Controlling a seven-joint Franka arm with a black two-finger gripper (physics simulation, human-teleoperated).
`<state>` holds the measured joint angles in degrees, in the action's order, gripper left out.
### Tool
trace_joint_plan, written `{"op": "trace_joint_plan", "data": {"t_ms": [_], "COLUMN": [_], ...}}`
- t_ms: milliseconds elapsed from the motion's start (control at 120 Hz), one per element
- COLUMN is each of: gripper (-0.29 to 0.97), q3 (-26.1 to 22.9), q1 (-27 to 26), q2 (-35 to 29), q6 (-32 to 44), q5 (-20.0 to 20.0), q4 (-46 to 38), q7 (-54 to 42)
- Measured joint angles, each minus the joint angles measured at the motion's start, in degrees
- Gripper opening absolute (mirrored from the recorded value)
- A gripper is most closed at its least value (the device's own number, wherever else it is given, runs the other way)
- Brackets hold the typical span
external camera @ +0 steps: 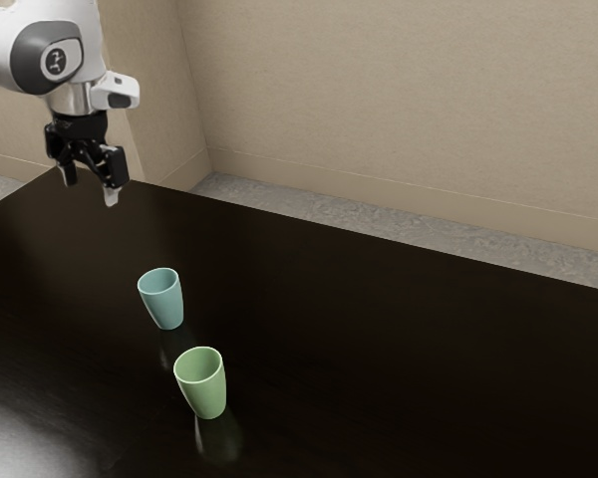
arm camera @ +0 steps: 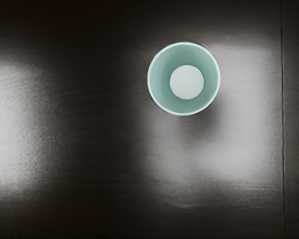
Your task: Place the left cup onto the right cup
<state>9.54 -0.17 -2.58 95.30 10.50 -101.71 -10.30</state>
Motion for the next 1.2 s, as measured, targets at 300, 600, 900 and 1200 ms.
{"op": "trace_joint_plan", "data": {"t_ms": [300, 600, 900, 1200], "gripper": [0.68, 0.68, 0.68, 0.68], "q3": [0.12, 0.06, 0.0, 0.04], "q1": [2.43, 5.84, 6.49, 6.74], "q2": [6.11, 12.26, 16.68, 19.23], "q6": [2.52, 7.82, 12.62, 15.53], "q5": [-4.28, -7.08, -10.03, -11.42], "q4": [0.0, -0.14, -0.27, -0.35], "q7": [0.06, -0.16, -0.5, -1.02]}}
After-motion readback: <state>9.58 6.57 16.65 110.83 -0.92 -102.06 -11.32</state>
